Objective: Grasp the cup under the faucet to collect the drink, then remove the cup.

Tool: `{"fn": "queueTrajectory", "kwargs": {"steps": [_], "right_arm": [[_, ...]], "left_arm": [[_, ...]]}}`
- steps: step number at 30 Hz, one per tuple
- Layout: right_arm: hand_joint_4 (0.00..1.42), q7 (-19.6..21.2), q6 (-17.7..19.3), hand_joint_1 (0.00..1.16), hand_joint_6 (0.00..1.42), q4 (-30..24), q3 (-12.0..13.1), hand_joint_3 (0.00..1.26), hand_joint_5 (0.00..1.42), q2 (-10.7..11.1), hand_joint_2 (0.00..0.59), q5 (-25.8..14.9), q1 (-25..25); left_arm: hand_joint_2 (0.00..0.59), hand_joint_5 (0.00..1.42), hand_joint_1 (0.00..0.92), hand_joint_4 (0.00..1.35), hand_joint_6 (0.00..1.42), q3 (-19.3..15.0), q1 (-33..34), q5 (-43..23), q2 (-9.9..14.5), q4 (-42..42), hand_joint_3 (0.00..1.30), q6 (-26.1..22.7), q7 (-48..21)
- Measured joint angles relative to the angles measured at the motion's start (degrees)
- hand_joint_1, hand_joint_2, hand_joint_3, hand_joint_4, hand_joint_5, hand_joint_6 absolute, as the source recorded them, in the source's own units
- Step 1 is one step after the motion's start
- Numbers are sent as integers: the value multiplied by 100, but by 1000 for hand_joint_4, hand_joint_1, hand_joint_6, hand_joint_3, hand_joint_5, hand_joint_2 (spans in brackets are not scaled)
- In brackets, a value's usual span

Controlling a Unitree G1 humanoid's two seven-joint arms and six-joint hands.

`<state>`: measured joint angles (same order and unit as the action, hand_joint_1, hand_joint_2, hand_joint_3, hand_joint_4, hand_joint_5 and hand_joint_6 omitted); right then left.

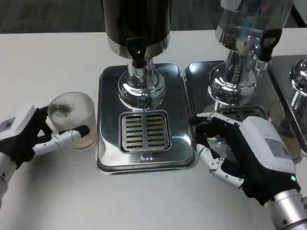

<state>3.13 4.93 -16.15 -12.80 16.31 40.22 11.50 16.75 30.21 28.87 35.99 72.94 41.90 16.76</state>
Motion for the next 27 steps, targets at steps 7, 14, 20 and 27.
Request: {"fn": "queueTrajectory", "kwargs": {"steps": [7,14,20,27], "right_arm": [[444,-219,-35,369,426,-27,82,391,458,9,489,-35,-150],[444,-288,-39,358,409,-24,56,384,448,-3,493,-64,-199],[444,-284,-38,355,404,9,15,383,448,-28,493,-68,-204],[444,-237,-18,351,403,106,-26,383,445,-50,493,-110,-239]], "left_arm": [[192,916,77,554,1298,-21,-27,-7,-49,6,531,134,136],[202,967,99,603,1331,-45,-182,-2,-59,-15,579,387,425],[201,987,99,616,1334,-140,-371,0,42,-30,594,563,562],[199,988,99,620,1333,-423,-593,-8,282,-99,595,789,675]]}}
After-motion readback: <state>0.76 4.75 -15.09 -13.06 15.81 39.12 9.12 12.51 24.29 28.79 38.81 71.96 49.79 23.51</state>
